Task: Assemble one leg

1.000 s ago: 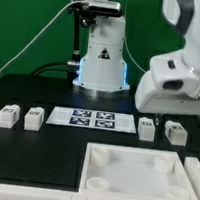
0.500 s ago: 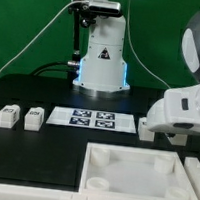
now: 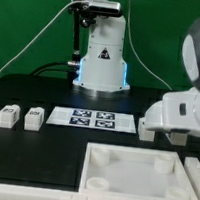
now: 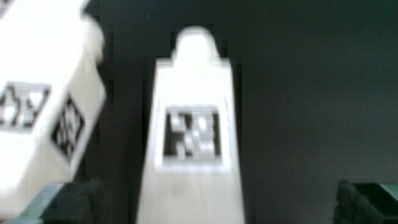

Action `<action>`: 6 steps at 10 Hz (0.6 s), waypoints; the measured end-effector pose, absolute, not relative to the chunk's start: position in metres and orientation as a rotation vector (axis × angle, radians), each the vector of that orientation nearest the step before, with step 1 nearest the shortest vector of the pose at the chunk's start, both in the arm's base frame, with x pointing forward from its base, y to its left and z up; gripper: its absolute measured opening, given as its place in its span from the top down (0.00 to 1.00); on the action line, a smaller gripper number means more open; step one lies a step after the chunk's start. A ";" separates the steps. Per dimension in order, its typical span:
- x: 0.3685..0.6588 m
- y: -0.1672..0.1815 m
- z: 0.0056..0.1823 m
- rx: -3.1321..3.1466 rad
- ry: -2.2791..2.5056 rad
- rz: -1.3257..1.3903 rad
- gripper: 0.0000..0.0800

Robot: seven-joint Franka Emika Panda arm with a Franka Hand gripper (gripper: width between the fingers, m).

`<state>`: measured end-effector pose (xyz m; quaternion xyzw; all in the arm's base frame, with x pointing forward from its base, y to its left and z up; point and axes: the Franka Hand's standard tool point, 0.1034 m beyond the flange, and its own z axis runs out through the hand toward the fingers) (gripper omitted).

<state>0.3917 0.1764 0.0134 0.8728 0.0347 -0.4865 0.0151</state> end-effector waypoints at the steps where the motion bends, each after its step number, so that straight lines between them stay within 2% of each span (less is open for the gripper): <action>1: 0.400 0.181 0.003 2.750 0.103 -1.475 0.19; 6: 0.386 0.176 0.002 2.745 0.112 -1.480 0.19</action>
Offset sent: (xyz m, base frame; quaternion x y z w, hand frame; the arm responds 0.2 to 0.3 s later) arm -0.0153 -0.0064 -0.0080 -0.0030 0.0071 0.0006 1.0000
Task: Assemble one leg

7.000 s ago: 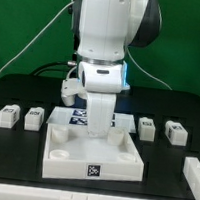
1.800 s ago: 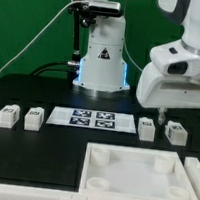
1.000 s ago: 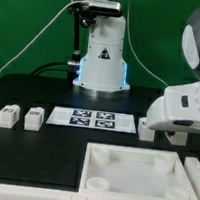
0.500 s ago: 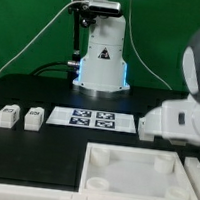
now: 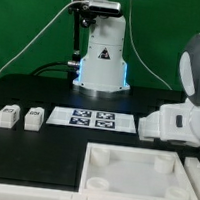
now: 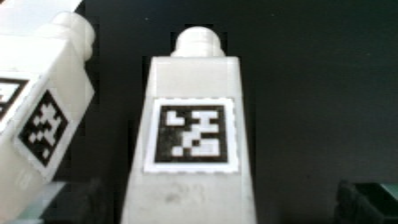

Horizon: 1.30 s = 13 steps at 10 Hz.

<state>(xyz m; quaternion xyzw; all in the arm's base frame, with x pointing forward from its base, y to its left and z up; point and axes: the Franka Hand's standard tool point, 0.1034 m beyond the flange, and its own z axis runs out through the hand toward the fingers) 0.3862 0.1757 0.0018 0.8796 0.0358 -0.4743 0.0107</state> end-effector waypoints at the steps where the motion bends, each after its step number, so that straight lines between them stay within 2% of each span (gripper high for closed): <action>1: 0.384 0.175 0.001 2.743 0.111 -1.480 0.19; 2: 0.382 0.175 0.001 2.743 0.111 -1.480 0.19; 3: 0.382 0.175 0.001 2.742 0.112 -1.481 0.35; 4: 0.382 0.175 0.001 2.742 0.112 -1.480 0.35; 5: 0.383 0.175 0.001 2.744 0.112 -1.478 0.53; 6: 0.383 0.175 0.002 2.744 0.113 -1.478 0.64; 11: 0.387 0.175 0.006 2.744 0.113 -1.479 0.64; 13: 0.393 0.171 0.040 2.727 0.109 -1.482 0.64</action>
Offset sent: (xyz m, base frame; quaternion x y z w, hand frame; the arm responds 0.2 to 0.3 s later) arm -0.0005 0.0003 -0.0051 0.0022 0.0085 0.0033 1.0000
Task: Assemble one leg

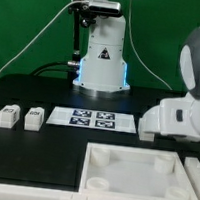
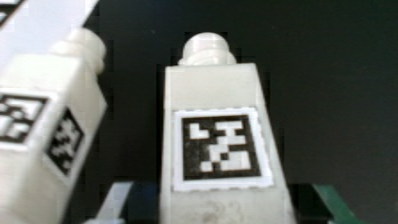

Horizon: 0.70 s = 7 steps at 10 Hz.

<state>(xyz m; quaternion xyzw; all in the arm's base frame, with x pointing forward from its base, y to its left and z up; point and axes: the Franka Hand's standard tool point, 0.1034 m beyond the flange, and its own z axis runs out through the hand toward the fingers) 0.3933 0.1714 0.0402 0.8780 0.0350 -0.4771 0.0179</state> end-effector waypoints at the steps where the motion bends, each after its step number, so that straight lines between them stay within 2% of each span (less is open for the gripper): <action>1: 0.398 0.171 0.057 2.728 0.105 -1.468 0.63; 2: 0.401 0.169 0.077 2.716 0.110 -1.473 0.63; 3: 0.407 0.169 0.089 2.727 0.114 -1.453 0.63; 4: 0.409 0.172 0.080 2.775 0.109 -1.381 0.63; 6: 0.412 0.173 0.077 2.798 0.108 -1.341 0.63; 7: 0.424 0.178 0.073 2.904 0.100 -1.152 0.63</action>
Offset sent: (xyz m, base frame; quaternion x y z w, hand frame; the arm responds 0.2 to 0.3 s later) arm 0.0000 0.0000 0.0000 0.0000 0.0899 0.0000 0.9960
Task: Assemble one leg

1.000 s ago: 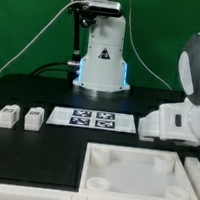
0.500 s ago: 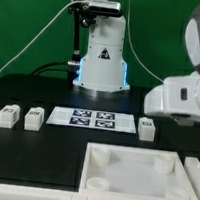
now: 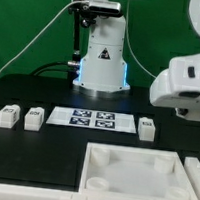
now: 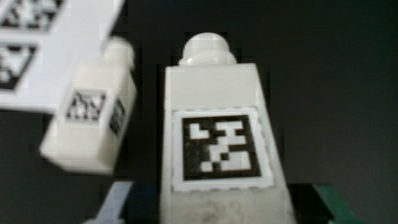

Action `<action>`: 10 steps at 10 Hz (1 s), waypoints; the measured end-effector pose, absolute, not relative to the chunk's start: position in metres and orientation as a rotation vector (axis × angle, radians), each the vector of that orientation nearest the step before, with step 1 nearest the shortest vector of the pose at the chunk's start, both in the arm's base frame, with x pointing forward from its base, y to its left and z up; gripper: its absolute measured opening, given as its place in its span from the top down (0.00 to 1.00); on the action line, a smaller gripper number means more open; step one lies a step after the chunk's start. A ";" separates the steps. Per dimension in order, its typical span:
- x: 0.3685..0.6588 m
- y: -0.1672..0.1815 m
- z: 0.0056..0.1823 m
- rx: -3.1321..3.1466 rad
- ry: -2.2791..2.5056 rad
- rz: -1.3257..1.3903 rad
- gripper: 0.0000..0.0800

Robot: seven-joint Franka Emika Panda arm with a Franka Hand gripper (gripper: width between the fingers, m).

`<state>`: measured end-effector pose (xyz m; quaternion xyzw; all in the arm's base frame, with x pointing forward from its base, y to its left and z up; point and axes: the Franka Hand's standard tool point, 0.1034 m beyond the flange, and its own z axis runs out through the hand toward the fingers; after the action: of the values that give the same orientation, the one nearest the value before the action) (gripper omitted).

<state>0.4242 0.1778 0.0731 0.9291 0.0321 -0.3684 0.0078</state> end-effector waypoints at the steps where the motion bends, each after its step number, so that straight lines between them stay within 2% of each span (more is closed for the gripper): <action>1: 0.422 0.176 0.077 2.981 0.094 -0.970 0.63; 3: 0.427 0.151 0.084 3.072 0.185 -0.767 0.63; 4: 0.439 0.131 0.096 3.135 0.227 -0.550 0.63; 5: 0.437 0.111 0.108 3.156 0.240 -0.432 0.63; 8: 0.461 0.059 0.123 3.173 0.305 0.104 0.63; 10: 0.457 0.062 0.120 3.175 0.295 0.097 0.63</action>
Offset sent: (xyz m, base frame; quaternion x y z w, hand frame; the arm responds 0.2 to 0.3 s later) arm 0.0085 -0.0839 0.0420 -0.0207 0.3083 -0.0782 0.9478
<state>0.4568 0.0621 0.1196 0.9950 0.0925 0.0305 -0.0242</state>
